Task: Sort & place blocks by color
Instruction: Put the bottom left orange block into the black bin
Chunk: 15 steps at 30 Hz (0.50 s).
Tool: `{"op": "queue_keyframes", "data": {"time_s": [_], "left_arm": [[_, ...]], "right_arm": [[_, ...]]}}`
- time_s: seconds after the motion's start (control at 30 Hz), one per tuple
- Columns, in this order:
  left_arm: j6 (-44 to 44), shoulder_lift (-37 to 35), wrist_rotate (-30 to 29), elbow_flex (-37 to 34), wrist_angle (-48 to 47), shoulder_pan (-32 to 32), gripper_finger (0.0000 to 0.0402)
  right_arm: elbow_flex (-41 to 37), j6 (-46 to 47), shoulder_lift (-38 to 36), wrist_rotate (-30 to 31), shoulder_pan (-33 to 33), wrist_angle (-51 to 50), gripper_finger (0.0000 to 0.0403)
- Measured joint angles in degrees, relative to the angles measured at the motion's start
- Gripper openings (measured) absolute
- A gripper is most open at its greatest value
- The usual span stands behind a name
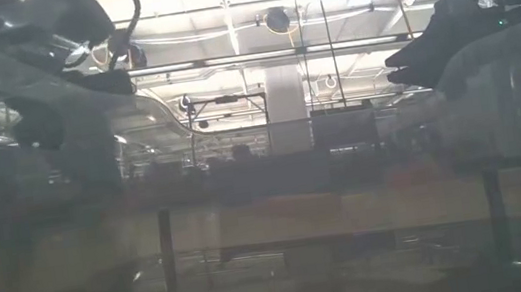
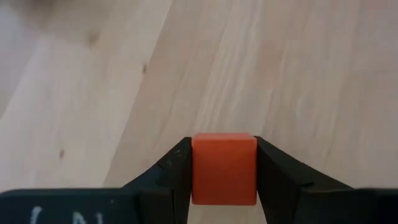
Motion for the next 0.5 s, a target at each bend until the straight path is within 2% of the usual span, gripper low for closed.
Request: {"op": "queue_keyframes", "data": {"time_s": [0.37,0.5], "left_arm": [[10.8,-1.0,0.4,0.0,18.3,0.0,0.0136],[11.2,-1.0,2.4,0.0,23.8,0.0,0.0136]], "right_arm": [[0.0,0.0,0.0,0.0,0.0,0.0,0.0160],[0.0,0.0,0.0,0.0,0.0,0.0,0.0160]]}}
